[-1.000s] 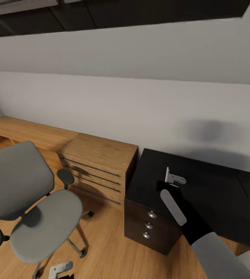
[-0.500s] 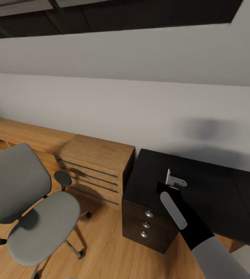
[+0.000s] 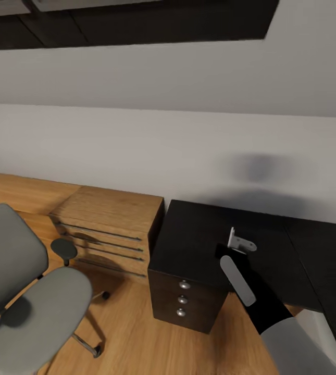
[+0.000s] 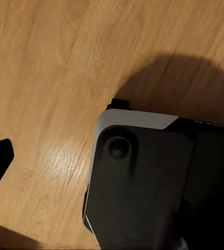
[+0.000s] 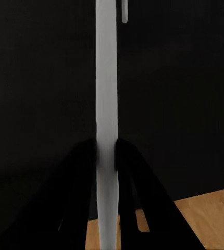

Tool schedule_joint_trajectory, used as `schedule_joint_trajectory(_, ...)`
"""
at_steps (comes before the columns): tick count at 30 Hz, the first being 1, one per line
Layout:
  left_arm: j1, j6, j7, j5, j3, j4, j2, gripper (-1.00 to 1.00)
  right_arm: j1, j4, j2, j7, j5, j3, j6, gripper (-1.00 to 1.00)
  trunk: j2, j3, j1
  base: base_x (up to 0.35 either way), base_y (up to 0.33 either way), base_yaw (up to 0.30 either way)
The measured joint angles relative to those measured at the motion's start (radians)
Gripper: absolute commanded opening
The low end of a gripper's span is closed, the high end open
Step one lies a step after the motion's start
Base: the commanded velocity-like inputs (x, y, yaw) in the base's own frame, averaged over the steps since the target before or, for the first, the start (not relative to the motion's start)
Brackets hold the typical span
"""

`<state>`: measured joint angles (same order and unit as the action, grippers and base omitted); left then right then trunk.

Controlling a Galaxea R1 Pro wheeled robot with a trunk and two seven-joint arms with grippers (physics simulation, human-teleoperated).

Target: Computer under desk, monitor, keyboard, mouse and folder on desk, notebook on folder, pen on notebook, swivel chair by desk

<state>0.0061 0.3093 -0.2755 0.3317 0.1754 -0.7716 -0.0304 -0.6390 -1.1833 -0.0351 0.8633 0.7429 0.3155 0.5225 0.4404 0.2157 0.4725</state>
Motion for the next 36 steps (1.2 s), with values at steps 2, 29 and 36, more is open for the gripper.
schedule_joint_trajectory(2,-0.005,-0.016,0.0,0.001,0.0,0.017,0.0,1.0,0.0,0.003,-0.003,-0.003,-0.001,-0.049,0.0,-1.0,-0.014,-0.006,-0.008,0.0,0.0,-0.299)
schedule_joint_trajectory(29,-0.095,-0.205,0.0,0.003,-0.003,0.184,0.002,1.0,-0.001,0.133,-0.061,-0.032,-0.002,-0.44,-0.096,-1.0,-0.043,-0.019,-0.023,0.0,0.0,-0.3)
schedule_joint_trajectory(36,-0.095,-0.266,-0.002,0.004,-0.001,0.184,0.004,1.0,-0.001,0.134,-0.071,-0.032,-0.002,-0.44,-0.097,-1.0,-0.043,-0.019,-0.023,0.0,0.0,-0.3)
